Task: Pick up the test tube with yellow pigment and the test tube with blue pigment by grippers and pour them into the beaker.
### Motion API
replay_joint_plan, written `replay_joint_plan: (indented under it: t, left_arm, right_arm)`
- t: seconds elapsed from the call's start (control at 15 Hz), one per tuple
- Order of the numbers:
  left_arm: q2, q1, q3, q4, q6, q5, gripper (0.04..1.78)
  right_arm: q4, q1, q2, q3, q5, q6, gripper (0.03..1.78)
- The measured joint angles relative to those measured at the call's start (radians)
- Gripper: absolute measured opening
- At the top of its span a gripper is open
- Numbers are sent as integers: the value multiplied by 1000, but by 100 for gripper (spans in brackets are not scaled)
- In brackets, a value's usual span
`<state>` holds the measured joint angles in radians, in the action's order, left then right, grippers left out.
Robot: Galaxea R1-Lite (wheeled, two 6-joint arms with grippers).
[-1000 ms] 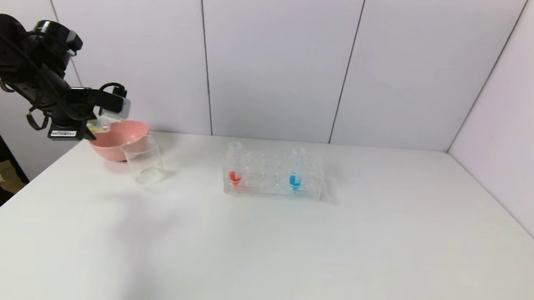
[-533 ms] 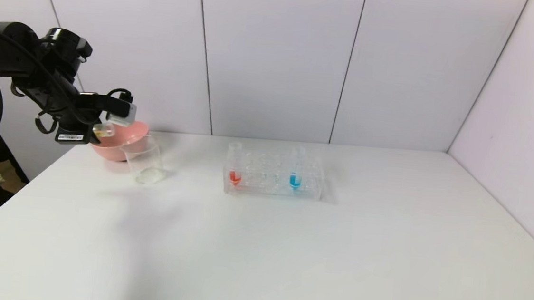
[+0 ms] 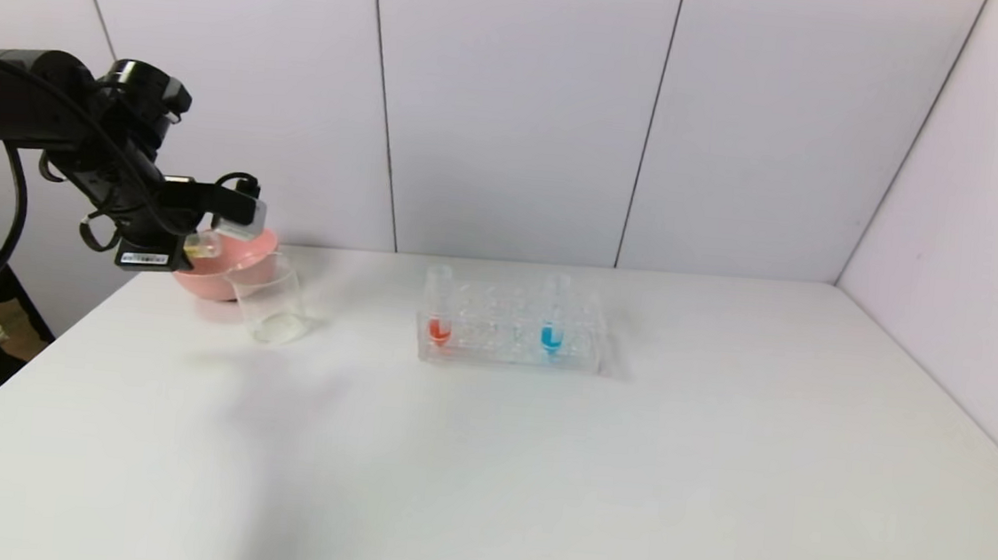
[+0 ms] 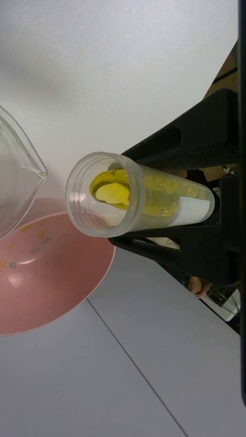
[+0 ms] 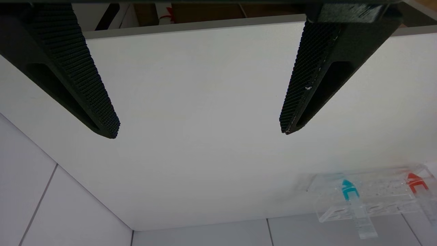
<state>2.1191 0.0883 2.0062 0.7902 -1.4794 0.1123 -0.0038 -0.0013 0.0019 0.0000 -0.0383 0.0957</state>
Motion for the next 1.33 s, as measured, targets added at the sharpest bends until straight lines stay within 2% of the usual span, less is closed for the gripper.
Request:
replay_joint_plan:
  t: [0.2, 0.4, 1.33]
  left_arm:
    - [9, -8, 0, -16, 0, 4, 47]
    - [12, -21, 0, -22, 0, 48, 47]
    - [29, -44, 10, -23, 0, 86, 47]
  right_arm:
    - [0, 0, 0, 0, 0, 0, 171]
    - [0, 0, 0, 0, 0, 0, 171]
    - [0, 0, 0, 0, 0, 0, 171]
